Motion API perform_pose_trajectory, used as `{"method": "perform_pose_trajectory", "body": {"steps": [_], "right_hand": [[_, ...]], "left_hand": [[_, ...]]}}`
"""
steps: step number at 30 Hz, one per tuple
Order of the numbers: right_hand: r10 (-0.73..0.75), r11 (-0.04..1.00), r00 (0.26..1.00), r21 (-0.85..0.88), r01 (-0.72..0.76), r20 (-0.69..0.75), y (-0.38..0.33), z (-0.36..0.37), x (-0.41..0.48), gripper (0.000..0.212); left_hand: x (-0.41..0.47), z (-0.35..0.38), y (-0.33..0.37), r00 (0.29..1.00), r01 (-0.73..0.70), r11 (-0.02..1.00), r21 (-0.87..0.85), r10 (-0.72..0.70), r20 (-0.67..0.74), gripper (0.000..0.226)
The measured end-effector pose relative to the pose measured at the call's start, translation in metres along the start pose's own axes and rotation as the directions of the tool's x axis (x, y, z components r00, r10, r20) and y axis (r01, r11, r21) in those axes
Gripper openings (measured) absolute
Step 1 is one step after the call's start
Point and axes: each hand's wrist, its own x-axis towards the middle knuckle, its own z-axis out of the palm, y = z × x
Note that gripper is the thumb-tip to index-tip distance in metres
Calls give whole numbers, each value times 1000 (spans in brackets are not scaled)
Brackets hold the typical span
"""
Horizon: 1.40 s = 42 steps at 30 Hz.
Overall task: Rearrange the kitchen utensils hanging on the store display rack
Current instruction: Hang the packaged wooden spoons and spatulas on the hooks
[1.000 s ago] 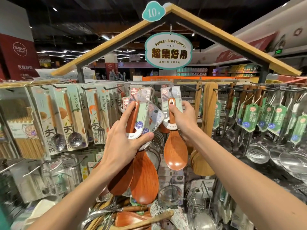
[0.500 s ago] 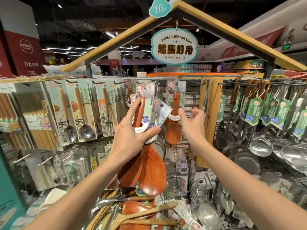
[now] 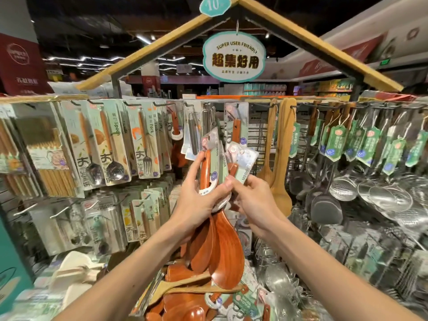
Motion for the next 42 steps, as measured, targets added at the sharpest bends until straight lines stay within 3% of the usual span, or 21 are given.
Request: {"method": "perform_pose_trajectory", "body": {"steps": [2,7,10,13,20,25,31,42], "right_hand": [[-13,1000,1000,-16,12,-28,4,0,-2,9],[-31,999,999,16,31,-20,9,0,-8,11],[-24,999,999,48,26,-38,13,-2,-8,13],[-68,998,996,6,69,-65,14,-6,-3,17],[-233,962,969,-167,217,-82,-6,-17,18,15],[-397,877,909,-345,335,-125,-31,-22,56,19],[-369,892,921,-325,312,-128,-44,-16,99,21],[-270,933,949,-285,218,-160,-39,-11,150,15]], "left_hand": [[-4,4,-1,1000,-11,998,62,12,-13,78],[-11,9,0,992,55,993,-109,-66,-105,38],[-13,4,0,987,32,989,-145,-54,-154,46],[-11,-3,0,978,-3,997,-77,-13,-208,52],[0,-6,13,977,-51,999,7,51,-207,50],[11,-7,23,969,-119,987,109,140,-205,51],[24,-11,27,958,-175,972,159,205,-201,52],[46,-18,22,962,-138,973,183,175,-208,51]]}}
